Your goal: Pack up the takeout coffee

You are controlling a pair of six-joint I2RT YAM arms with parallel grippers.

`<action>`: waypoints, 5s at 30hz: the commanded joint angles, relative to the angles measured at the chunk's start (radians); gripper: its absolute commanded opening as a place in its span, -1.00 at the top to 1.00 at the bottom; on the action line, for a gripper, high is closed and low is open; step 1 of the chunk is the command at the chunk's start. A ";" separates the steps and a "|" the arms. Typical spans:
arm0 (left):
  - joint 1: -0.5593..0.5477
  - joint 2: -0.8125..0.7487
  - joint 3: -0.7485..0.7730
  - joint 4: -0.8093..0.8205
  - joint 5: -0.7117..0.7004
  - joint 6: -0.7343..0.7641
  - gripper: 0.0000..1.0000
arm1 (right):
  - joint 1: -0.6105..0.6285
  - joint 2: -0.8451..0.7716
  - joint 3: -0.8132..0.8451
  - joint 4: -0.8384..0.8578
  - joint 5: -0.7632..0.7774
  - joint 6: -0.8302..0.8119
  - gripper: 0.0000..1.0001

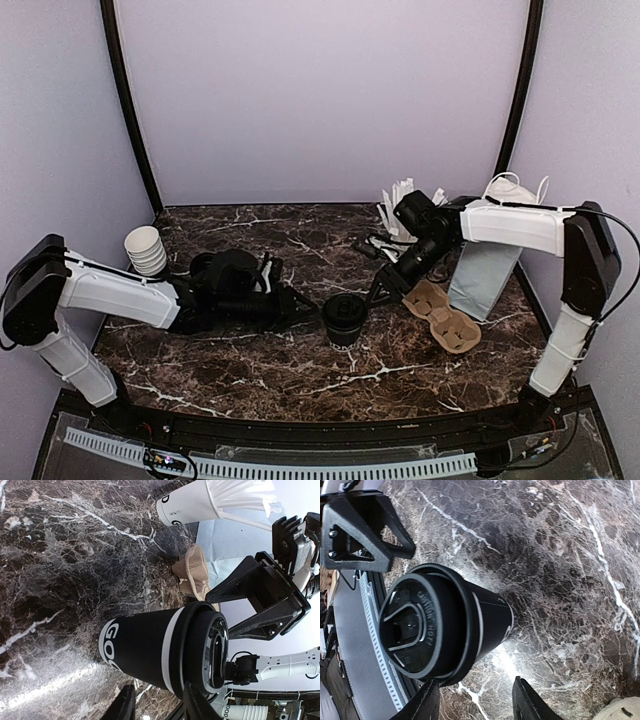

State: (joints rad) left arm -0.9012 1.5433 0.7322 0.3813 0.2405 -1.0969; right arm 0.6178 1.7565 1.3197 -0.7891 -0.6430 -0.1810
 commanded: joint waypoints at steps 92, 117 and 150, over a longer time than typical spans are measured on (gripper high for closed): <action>-0.038 0.039 0.016 0.119 0.075 -0.066 0.21 | -0.028 0.039 0.030 -0.005 -0.020 -0.005 0.02; -0.025 0.109 0.084 0.151 0.108 0.004 0.18 | 0.029 -0.024 -0.090 -0.028 -0.130 -0.076 -0.11; -0.074 0.028 0.020 0.042 0.022 -0.054 0.31 | -0.044 -0.016 -0.061 -0.042 -0.091 -0.068 -0.06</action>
State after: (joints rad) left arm -0.9623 1.5524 0.7448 0.3885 0.2375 -1.1358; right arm 0.5785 1.7126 1.2251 -0.8448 -0.7216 -0.2638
